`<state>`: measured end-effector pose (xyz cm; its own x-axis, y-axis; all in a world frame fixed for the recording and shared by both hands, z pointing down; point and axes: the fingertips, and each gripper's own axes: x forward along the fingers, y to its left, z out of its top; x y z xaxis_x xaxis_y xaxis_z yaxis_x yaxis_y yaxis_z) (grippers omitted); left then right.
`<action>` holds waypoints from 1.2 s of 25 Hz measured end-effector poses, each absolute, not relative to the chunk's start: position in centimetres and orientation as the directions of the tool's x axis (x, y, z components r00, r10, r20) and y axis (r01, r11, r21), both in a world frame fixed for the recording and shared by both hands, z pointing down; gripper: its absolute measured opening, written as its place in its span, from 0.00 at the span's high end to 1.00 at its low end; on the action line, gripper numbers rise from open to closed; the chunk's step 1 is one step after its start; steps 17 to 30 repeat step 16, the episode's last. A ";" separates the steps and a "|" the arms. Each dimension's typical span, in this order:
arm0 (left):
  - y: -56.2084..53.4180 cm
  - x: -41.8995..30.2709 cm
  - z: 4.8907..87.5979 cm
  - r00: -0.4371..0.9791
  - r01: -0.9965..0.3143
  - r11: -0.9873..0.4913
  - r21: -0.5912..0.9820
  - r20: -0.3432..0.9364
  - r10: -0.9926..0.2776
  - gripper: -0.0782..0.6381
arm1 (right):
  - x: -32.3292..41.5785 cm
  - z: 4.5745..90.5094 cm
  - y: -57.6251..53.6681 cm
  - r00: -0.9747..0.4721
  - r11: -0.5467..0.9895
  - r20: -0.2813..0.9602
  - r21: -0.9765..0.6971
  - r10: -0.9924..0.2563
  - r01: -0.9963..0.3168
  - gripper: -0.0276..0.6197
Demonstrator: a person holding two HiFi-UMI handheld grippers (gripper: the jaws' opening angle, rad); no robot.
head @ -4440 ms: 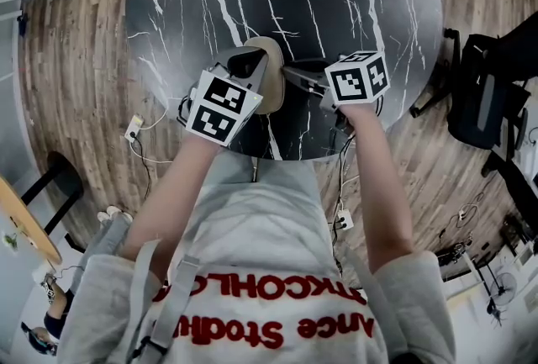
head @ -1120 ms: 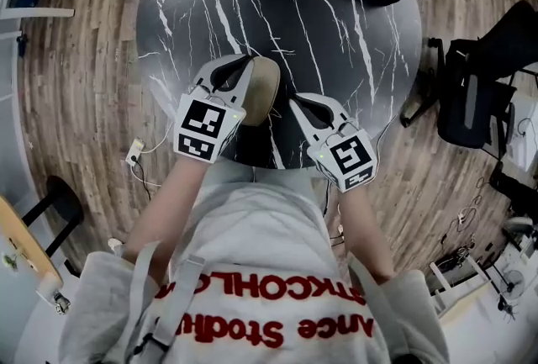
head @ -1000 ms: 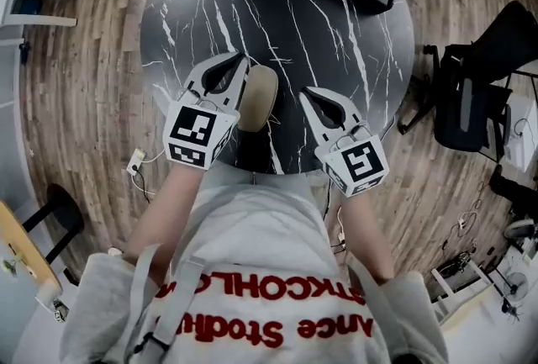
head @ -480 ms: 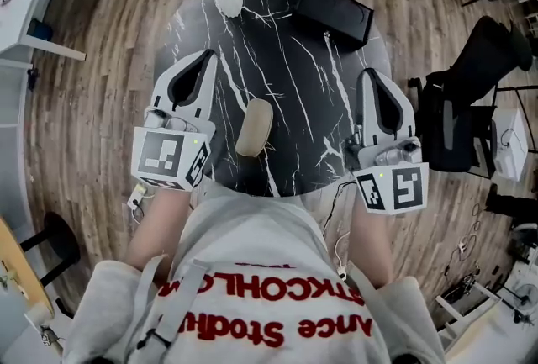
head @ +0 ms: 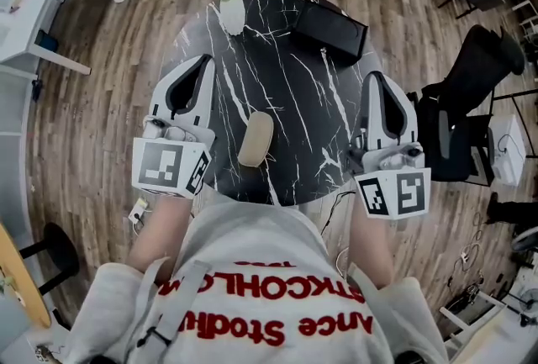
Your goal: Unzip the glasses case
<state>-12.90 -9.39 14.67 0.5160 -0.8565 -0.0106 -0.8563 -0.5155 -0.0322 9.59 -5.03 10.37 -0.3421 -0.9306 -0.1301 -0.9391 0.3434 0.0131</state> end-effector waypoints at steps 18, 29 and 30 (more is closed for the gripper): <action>-8.8 -12.5 13.0 0.542 -0.840 -0.539 -0.065 -0.037 -0.840 0.88 | 7.2 9.8 -4.1 -0.397 0.393 -0.107 0.058 -0.912 -0.918 0.94; -8.8 -12.5 13.0 0.542 -0.840 -0.539 -0.065 -0.037 -0.840 0.88 | 7.2 9.8 -4.1 -0.397 0.393 -0.107 0.058 -0.912 -0.918 0.94; -8.8 -12.5 13.0 0.542 -0.840 -0.539 -0.065 -0.037 -0.840 0.88 | 7.2 9.8 -4.1 -0.397 0.393 -0.107 0.058 -0.912 -0.918 0.94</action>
